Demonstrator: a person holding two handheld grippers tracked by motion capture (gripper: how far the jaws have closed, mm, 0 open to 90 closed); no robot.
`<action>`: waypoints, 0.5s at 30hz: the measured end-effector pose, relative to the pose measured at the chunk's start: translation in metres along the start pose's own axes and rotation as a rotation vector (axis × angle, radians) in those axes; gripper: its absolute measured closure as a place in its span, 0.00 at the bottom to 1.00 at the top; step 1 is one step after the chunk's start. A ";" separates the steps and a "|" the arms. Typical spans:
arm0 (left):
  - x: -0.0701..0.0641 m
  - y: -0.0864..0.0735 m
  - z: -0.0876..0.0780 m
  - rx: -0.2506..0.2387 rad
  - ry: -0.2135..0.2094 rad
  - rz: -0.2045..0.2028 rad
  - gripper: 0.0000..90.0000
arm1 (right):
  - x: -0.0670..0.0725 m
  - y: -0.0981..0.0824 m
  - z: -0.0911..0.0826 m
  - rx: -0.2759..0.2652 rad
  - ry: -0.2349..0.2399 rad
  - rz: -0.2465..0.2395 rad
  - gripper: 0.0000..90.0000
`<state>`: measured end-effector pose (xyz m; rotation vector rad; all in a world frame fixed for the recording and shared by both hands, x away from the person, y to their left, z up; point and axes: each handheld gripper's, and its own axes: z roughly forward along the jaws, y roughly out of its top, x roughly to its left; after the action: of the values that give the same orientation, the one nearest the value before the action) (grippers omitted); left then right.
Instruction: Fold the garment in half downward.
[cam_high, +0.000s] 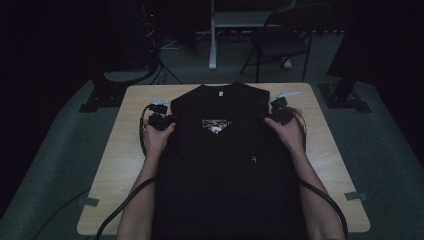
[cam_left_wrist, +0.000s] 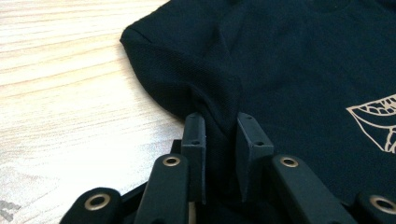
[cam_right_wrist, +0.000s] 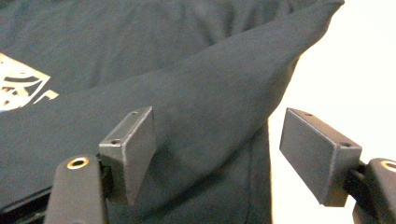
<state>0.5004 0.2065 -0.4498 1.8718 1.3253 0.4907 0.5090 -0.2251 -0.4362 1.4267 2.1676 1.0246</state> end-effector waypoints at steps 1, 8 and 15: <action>0.000 0.000 0.000 0.000 0.002 0.001 0.84 | -0.002 0.001 0.003 0.004 -0.004 0.010 0.29; 0.000 0.000 -0.001 0.001 -0.001 0.003 0.84 | -0.011 0.003 0.016 0.022 -0.021 0.060 0.33; -0.001 0.000 -0.001 0.002 0.006 0.012 0.84 | 0.002 0.014 0.026 0.055 -0.084 0.012 0.44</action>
<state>0.4993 0.2059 -0.4496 1.8824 1.3192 0.5016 0.5337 -0.2098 -0.4433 1.4818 2.1447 0.8990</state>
